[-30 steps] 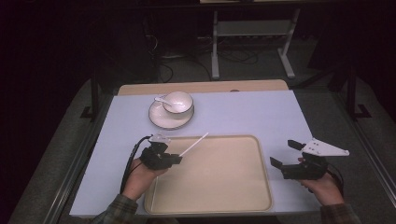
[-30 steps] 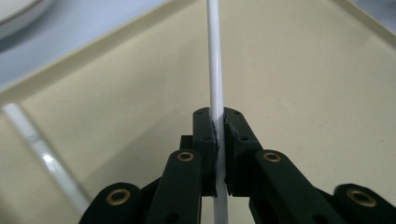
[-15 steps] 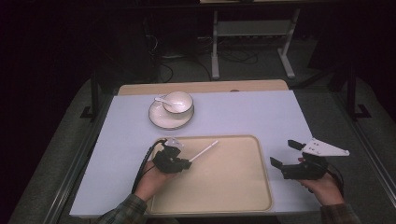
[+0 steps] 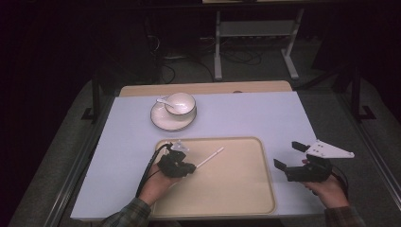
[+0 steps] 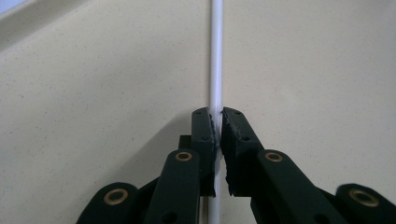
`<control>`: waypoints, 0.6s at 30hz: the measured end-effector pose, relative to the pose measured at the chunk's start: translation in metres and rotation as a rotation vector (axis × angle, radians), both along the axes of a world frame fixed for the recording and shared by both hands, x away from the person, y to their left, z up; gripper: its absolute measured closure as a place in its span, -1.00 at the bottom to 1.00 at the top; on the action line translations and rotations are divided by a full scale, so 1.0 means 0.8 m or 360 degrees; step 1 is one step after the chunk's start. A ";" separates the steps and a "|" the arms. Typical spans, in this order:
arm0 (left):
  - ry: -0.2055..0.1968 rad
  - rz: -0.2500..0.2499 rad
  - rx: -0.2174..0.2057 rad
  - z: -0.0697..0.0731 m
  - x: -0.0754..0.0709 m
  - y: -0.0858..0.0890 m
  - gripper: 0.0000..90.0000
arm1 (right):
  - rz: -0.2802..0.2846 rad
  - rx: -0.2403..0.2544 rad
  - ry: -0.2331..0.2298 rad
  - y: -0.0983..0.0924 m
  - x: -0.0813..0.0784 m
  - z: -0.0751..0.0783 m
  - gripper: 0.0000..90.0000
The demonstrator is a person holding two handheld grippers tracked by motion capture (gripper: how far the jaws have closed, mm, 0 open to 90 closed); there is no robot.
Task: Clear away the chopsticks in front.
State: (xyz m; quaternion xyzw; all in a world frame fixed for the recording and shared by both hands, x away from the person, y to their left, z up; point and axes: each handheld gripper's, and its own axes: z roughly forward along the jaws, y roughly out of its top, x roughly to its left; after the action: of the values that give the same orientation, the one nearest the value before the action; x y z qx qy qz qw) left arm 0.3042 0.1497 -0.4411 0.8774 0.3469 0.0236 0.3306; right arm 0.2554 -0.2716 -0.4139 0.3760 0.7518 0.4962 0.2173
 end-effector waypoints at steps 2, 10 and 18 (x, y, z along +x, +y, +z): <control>0.0000 0.0002 -0.0001 0.000 0.000 0.000 0.84 | -0.0001 0.0001 0.0000 0.000 0.000 0.000 -0.90; -0.0065 -0.0012 -0.0055 0.011 -0.001 0.005 0.73 | -0.0004 0.0000 0.0002 0.000 0.000 0.000 -0.90; -0.0112 -0.0077 -0.0131 0.024 0.013 -0.008 0.51 | -0.0008 0.0003 0.0002 -0.001 0.000 0.000 -0.90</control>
State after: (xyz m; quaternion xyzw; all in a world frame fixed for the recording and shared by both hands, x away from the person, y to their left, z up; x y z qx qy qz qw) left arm 0.3147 0.1432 -0.4218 0.8698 0.3143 0.0320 0.3789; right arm 0.2554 -0.2724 -0.4138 0.3785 0.7505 0.4960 0.2178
